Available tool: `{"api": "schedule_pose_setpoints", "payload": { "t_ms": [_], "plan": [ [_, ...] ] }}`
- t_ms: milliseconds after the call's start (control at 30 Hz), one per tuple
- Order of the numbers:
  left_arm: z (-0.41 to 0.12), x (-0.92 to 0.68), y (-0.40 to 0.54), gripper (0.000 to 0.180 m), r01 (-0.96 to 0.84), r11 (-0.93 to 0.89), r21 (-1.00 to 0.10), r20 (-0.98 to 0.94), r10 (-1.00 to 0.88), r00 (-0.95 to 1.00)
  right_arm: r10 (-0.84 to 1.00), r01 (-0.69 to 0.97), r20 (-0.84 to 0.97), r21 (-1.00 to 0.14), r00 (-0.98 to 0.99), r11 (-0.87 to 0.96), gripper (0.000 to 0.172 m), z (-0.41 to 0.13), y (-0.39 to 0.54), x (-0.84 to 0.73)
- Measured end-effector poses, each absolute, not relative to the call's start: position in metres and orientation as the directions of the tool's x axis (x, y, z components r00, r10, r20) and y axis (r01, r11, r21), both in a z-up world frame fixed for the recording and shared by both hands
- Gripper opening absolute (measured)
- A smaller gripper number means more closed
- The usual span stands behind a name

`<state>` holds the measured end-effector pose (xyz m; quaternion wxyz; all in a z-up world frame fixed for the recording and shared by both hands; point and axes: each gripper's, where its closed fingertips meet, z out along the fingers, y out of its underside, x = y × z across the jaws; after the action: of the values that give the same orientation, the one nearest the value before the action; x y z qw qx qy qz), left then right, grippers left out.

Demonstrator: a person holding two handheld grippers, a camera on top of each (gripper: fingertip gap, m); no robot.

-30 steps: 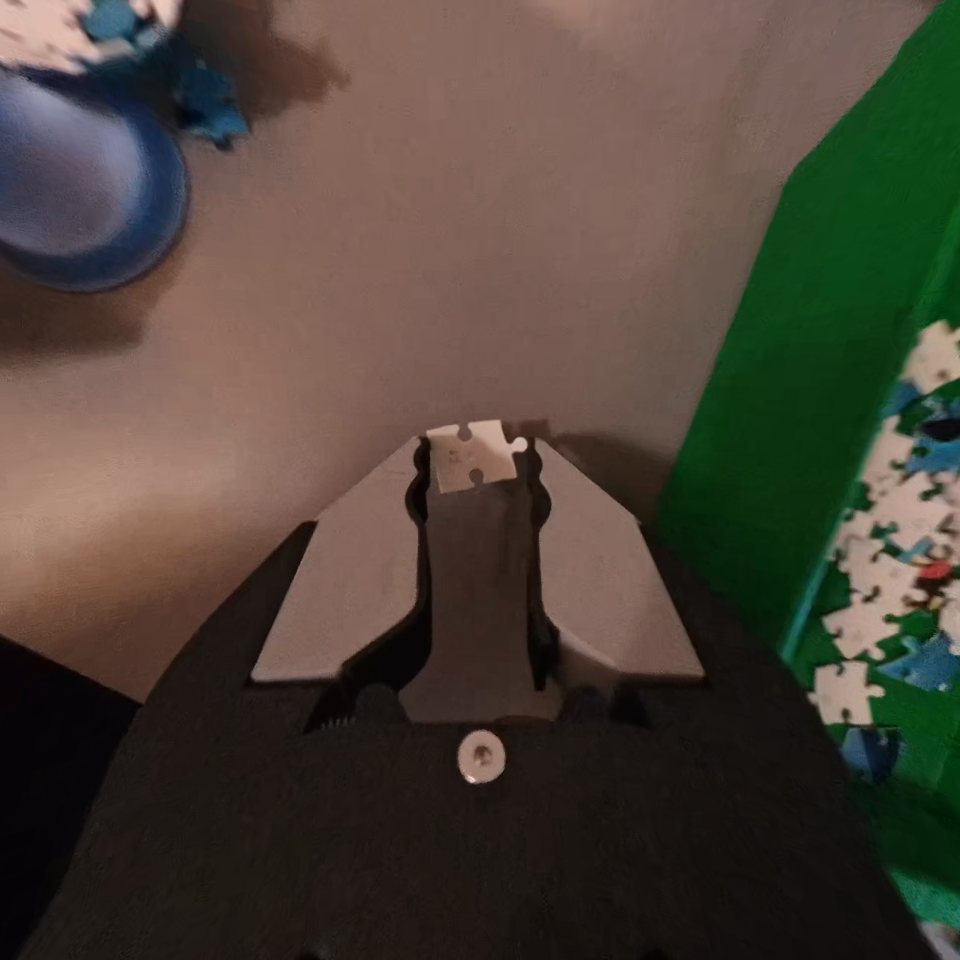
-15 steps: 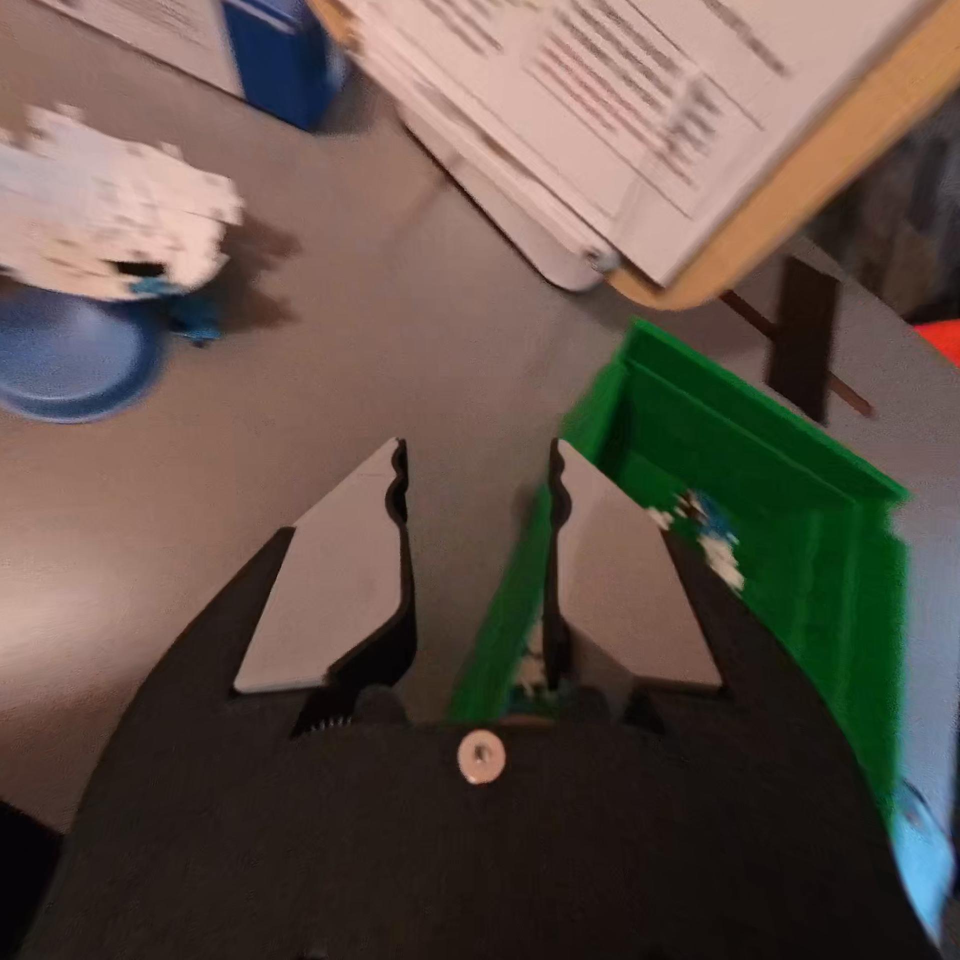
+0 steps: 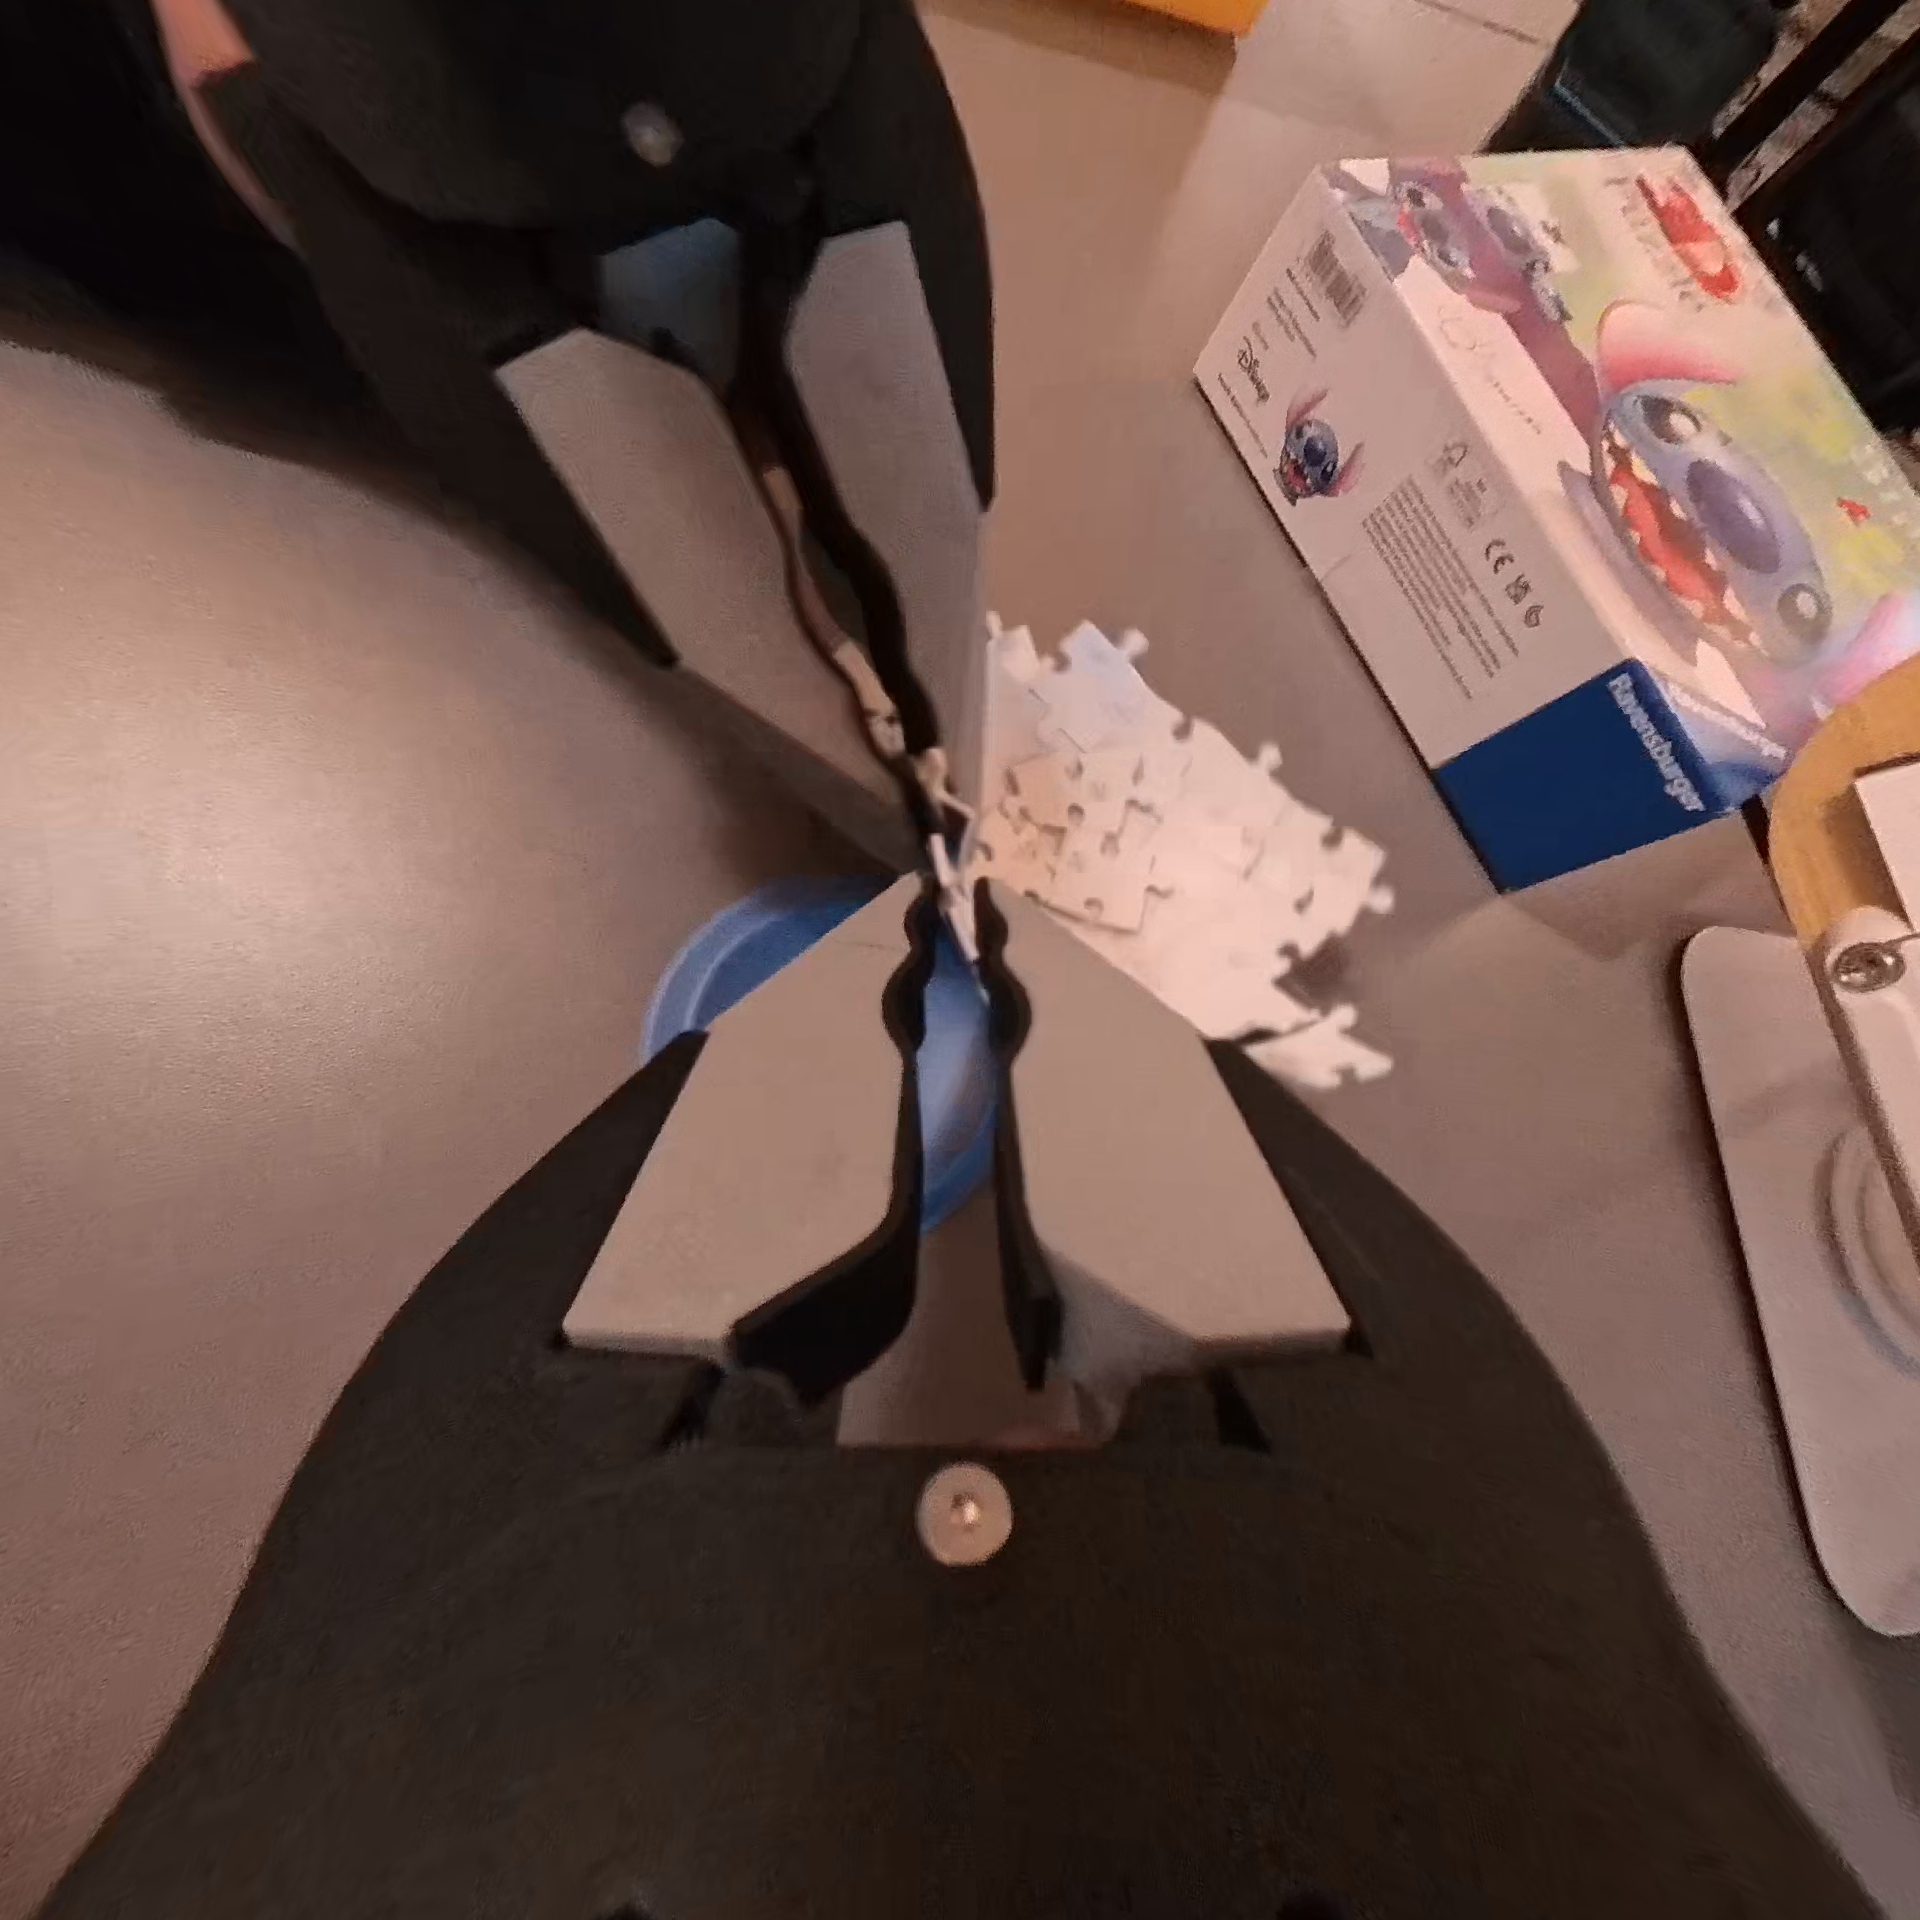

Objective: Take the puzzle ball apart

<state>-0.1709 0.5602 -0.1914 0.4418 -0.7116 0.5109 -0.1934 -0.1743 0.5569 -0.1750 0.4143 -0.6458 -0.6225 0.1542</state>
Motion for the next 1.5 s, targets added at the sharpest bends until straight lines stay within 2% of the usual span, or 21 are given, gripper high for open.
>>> {"api": "schedule_pose_setpoints", "payload": {
  "t_ms": [67, 167, 200, 267, 367, 500, 633, 700, 800, 933, 1067, 1133, 1233, 1267, 1333, 1433, 1500],
  "plan": [
    [-0.181, -0.172, 0.563, 0.002, -0.455, -0.196, -0.868, -0.032, -0.894, 0.447, 0.886, 0.654, 0.419, -0.73, 0.2, 0.198, 0.0, -0.167, 0.555, -0.176],
    [-0.18, -0.178, 0.573, 0.002, -0.446, -0.212, -0.87, -0.042, -0.868, 0.495, 0.846, 0.658, 0.496, -0.705, 0.195, 0.263, 0.0, -0.163, 0.55, -0.176],
    [-0.183, -0.177, 0.572, 0.002, -0.479, -0.177, -0.86, -0.091, -0.87, 0.484, 0.848, 0.655, 0.473, -0.723, 0.238, 0.22, 0.0, -0.16, 0.556, -0.173],
    [-0.184, -0.166, 0.55, 0.002, -0.527, -0.056, -0.848, -0.151, -0.928, 0.341, 0.84, 0.641, 0.404, -0.763, 0.362, 0.091, 0.0, -0.156, 0.58, -0.156],
    [-0.183, -0.157, 0.538, 0.001, -0.53, -0.015, -0.848, -0.17, -0.939, 0.298, 0.968, 0.526, 0.081, -0.848, 0.239, -0.059, 0.0, -0.154, 0.552, -0.161],
    [-0.182, -0.16, 0.546, 0.001, -0.558, 0.063, -0.827, -0.278, -0.909, 0.31, 0.98, 0.503, 0.091, -0.864, 0.179, -0.011, 0.002, -0.157, 0.541, -0.165],
    [-0.182, -0.157, 0.548, 0.001, -0.603, 0.141, -0.785, -0.387, -0.871, 0.301, 0.99, 0.516, 0.032, -0.855, 0.14, -0.045, 0.014, -0.17, 0.537, -0.174],
    [-0.183, -0.159, 0.549, 0.001, -0.624, 0.186, -0.759, -0.444, -0.848, 0.288, 0.991, 0.511, 0.033, -0.859, 0.13, -0.038, 0.011, -0.171, 0.536, -0.175],
    [-0.187, -0.16, 0.546, 0.003, -0.607, 0.154, -0.78, -0.39, -0.878, 0.278, 0.987, 0.522, 0.107, -0.852, 0.121, 0.028, 0.0, -0.173, 0.538, -0.174],
    [-0.184, -0.165, 0.552, 0.014, -0.61, 0.157, -0.777, -0.418, -0.853, 0.312, 0.989, 0.453, 0.009, -0.89, 0.147, -0.059, 0.0, -0.163, 0.543, -0.17],
    [-0.182, -0.164, 0.552, 0.003, -0.571, 0.074, -0.817, -0.321, -0.882, 0.345, 0.98, 0.386, -0.135, -0.905, 0.146, -0.182, 0.0, -0.157, 0.542, -0.17],
    [-0.184, -0.162, 0.551, 0.001, -0.53, -0.02, -0.848, -0.209, -0.906, 0.369, 0.986, 0.391, -0.069, -0.912, 0.151, -0.123, 0.0, -0.156, 0.543, -0.168],
    [-0.174, -0.168, 0.561, 0.0, -0.411, -0.177, -0.894, -0.031, -0.891, 0.453, 0.953, 0.425, 0.237, -0.895, 0.19, 0.138, 0.0, -0.144, 0.545, -0.165],
    [-0.176, -0.179, 0.573, 0.0, -0.42, -0.181, -0.889, -0.065, -0.859, 0.508, 0.94, 0.402, 0.255, -0.903, 0.226, 0.148, 0.0, -0.136, 0.547, -0.163],
    [-0.182, -0.187, 0.569, 0.0, -0.508, -0.092, -0.857, -0.18, -0.87, 0.46, 0.914, 0.369, 0.174, -0.929, 0.365, 0.029, 0.0, -0.129, 0.572, -0.15],
    [-0.18, -0.171, 0.544, 0.0, -0.488, -0.019, -0.873, -0.178, -0.918, 0.354, 0.93, 0.289, 0.061, -0.956, 0.363, -0.05, 0.0, -0.117, 0.576, -0.139],
    [-0.182, -0.166, 0.542, 0.001, -0.529, 0.06, -0.846, -0.27, -0.905, 0.329, 0.888, 0.294, 0.134, -0.956, 0.44, -0.001, 0.0, -0.101, 0.584, -0.122]
  ]
}}
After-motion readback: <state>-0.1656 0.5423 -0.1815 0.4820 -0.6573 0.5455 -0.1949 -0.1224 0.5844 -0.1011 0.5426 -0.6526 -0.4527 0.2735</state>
